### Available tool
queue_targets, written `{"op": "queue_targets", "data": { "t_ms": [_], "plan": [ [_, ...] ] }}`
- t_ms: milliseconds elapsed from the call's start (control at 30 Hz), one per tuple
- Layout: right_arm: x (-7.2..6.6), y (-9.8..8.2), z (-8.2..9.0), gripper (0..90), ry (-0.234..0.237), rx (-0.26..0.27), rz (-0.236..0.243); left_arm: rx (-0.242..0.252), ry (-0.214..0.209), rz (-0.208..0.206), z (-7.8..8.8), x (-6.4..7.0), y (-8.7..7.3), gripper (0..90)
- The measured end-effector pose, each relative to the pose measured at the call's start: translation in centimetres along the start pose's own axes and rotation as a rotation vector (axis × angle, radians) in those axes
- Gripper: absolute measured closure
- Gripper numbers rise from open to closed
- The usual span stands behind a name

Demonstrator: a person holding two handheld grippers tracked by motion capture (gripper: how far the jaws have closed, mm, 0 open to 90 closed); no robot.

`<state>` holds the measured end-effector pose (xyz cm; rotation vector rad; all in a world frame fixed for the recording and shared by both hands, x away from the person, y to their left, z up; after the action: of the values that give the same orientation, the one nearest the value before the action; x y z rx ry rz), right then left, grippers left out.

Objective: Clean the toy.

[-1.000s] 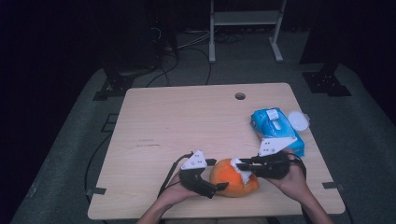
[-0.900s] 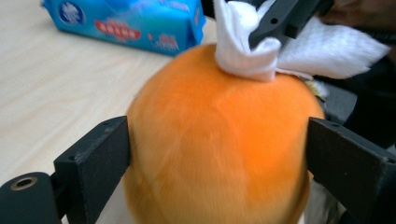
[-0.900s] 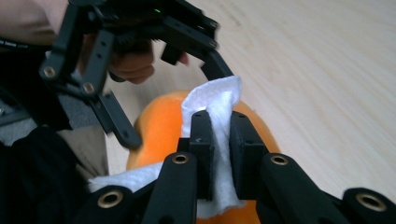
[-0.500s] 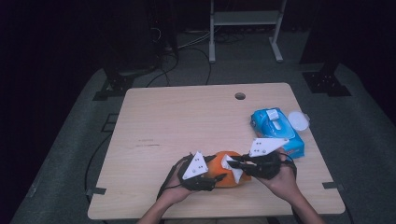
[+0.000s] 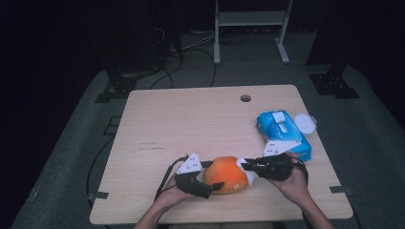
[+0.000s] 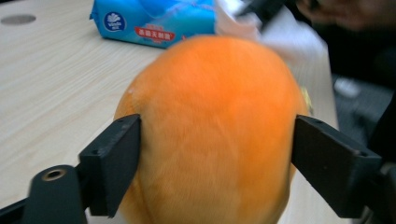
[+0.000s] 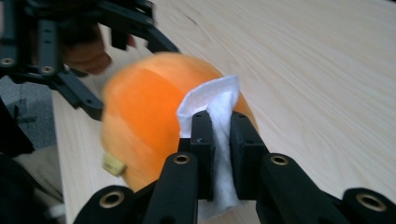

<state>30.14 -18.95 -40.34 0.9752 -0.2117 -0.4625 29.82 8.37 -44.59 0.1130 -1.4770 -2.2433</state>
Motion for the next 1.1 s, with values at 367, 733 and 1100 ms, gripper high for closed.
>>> {"op": "queue_targets", "data": {
  "t_ms": [367, 733, 1100],
  "plan": [
    [0.7, -0.8, 0.1, 80.4, 0.0, -0.012, -0.025, 0.007, 0.04, 0.024, 0.4, -0.8, -0.4, 24.3],
    [0.1, 0.0, -0.1, 80.4, 0.065, 0.039, -0.034, 0.014, 0.056, 0.052, 0.2, -0.9, -0.4, 24.5],
    [1.4, -1.2, -0.2, 80.2, 0.036, 0.001, -0.085, 0.021, 0.071, 0.07, 0.3, -1.2, -0.6, 24.5]
  ]
}}
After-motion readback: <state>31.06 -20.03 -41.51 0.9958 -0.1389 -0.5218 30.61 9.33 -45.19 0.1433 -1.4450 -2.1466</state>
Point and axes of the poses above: each handheld gripper's, and its own axes: z roughly backward along the jaws, y roughly out of its top, x roughly to its right, the point moved 1 cm from there along -z, roughly forward along the jaws, and after that the axes turned 3 degrees about z, right-handed, at the moved point
